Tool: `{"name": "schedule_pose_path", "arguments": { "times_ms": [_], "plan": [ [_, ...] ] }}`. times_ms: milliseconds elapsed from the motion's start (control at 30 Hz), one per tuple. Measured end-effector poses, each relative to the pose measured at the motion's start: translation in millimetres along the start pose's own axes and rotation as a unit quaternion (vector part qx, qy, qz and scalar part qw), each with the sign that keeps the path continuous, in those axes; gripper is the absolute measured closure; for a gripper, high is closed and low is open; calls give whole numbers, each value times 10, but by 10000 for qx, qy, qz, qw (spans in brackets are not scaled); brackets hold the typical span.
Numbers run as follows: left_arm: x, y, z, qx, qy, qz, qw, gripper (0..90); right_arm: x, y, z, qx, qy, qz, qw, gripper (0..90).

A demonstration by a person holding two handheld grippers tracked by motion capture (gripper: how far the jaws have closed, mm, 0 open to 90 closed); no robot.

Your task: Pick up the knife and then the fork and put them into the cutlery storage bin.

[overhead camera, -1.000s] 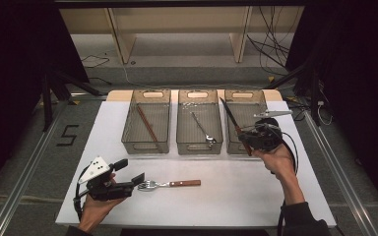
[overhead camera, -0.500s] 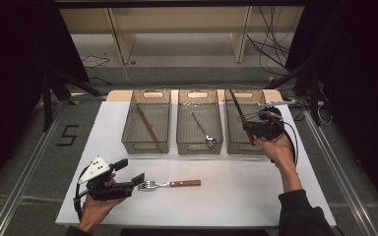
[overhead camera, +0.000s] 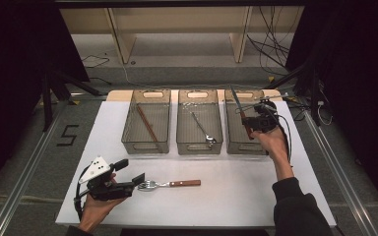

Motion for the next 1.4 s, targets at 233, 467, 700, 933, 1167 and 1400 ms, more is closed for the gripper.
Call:
{"name": "schedule_pose_path", "arguments": {
  "times_ms": [233, 467, 700, 933, 1167, 1400],
  "plan": [
    [1, 0, 1, -2, 7, 4, 10000, 160, -8, -128, -32, 134, -120, 132, 9998, 770],
    [1, -1, 2, -2, 9, 8, 10000, 160, 4, -195, -66, 229, -208, 262, 9992, 769],
    [2, 4, 4, -4, 12, 12, 10000, 160, 14, -255, -42, 246, -241, 340, 9988, 768],
    [1, 2, 0, -1, 8, 7, 10000, 160, 24, -314, -29, 294, -240, 457, 9982, 768],
    [2, 2, 3, 2, 17, 21, 10000, 158, 33, -368, -15, 292, -346, 533, 9976, 752],
    [3, -1, 2, 4, 16, 35, 10000, 157, 12, -311, -13, -141, -461, 388, 9981, 539]
  ]
}}
Point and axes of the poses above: each handheld gripper's, and its own axes: y roughly backward along the jaws, x roughly out of its underside, z roughly to its left, the point moved 1 cm from there along -y, roughly forward along the jaws, and after that the axes turned 6 degrees about x, right-handed, at the moved point
